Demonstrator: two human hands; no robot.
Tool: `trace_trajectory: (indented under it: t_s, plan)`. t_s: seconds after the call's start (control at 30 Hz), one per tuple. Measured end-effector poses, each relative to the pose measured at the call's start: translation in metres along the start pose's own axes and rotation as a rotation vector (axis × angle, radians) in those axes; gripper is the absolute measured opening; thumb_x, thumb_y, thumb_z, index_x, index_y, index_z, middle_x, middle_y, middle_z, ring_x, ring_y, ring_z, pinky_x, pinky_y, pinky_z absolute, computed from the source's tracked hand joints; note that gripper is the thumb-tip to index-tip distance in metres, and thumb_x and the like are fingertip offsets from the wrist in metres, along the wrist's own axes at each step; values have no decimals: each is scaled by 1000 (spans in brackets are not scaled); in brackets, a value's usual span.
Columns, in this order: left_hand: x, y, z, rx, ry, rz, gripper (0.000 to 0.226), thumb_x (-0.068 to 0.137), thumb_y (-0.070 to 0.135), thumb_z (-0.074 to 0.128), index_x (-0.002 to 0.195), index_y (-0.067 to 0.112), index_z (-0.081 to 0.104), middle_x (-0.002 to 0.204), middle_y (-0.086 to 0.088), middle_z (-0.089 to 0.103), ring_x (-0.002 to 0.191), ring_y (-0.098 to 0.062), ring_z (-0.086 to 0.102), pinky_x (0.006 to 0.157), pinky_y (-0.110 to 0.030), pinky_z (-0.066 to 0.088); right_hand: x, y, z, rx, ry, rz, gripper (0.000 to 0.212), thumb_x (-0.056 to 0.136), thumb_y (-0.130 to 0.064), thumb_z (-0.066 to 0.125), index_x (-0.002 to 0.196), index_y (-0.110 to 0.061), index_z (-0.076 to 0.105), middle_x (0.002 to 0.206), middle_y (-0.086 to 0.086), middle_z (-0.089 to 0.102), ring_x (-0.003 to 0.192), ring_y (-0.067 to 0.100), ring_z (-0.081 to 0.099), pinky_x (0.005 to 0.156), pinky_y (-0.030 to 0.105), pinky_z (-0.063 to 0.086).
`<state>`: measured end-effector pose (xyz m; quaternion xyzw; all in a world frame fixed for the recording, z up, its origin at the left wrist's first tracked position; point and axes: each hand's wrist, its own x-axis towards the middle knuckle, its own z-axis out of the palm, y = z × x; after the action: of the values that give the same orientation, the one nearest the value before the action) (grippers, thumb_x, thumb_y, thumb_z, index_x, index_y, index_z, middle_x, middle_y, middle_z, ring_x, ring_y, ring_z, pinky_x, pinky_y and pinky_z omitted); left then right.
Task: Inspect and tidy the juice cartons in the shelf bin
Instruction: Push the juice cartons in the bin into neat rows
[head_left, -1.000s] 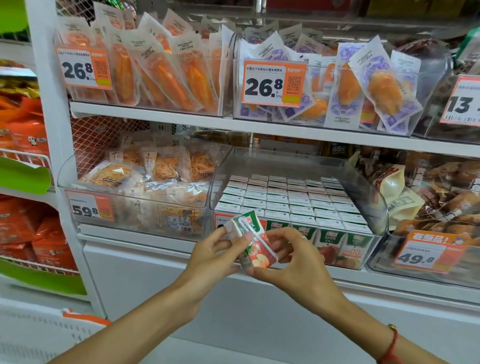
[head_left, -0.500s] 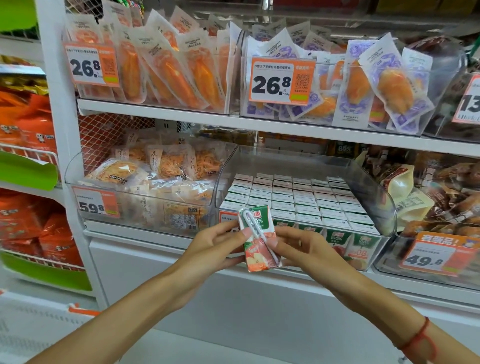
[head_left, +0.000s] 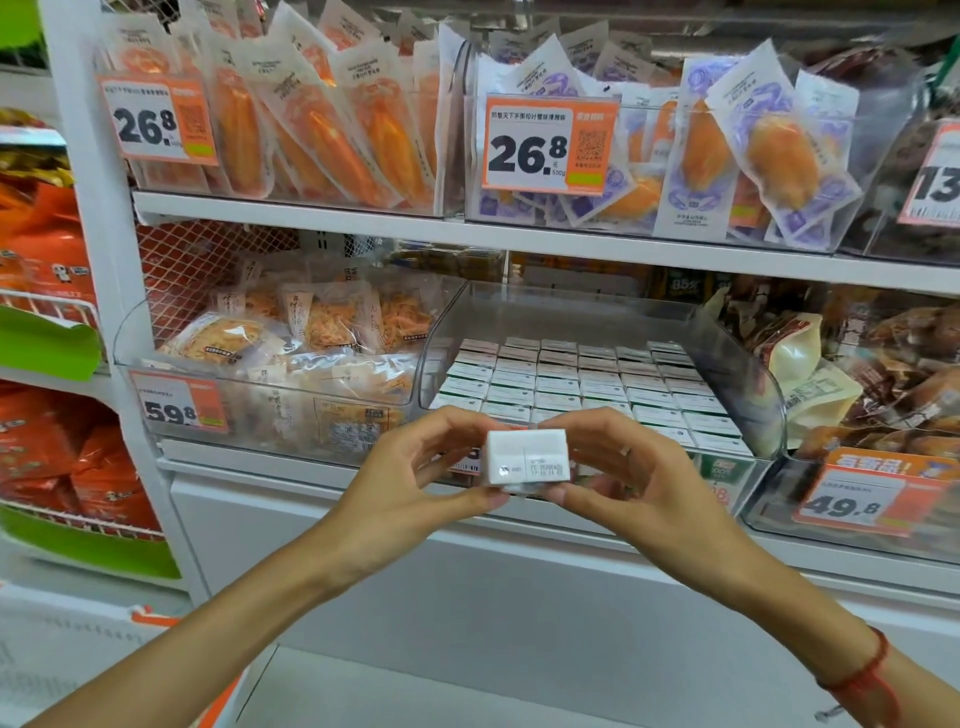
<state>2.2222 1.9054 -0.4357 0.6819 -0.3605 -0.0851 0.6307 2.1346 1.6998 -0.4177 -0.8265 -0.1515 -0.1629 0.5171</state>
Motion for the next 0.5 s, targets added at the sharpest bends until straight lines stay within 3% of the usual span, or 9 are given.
trace_trajectory:
  t_s: [0.2, 0.4, 0.5]
  plan:
    - [1, 0, 4, -8, -8, -14, 45, 71, 13, 80, 112, 23, 63, 116, 11, 70, 116, -5, 61, 99, -15, 45, -2, 4, 0, -34, 22, 12, 40, 82, -21, 71, 120, -29, 60, 117, -20, 68, 114, 1, 61, 86, 13, 49]
    - [0, 1, 8, -175, -4, -153, 51, 75, 25, 77, 124, 25, 63, 126, 8, 66, 114, -11, 65, 92, -24, 53, -1, 2, 8, -67, 198, -9, 50, 78, -39, 67, 123, -54, 52, 116, -34, 59, 106, -2, 63, 75, 16, 56]
    - [1, 2, 9, -303, 22, -211, 44, 80, 26, 73, 123, 24, 65, 123, 5, 69, 111, -13, 67, 87, -26, 55, 0, 2, 10, -68, 140, 6, 54, 79, -40, 66, 124, -62, 48, 122, -35, 56, 111, -4, 60, 75, 16, 56]
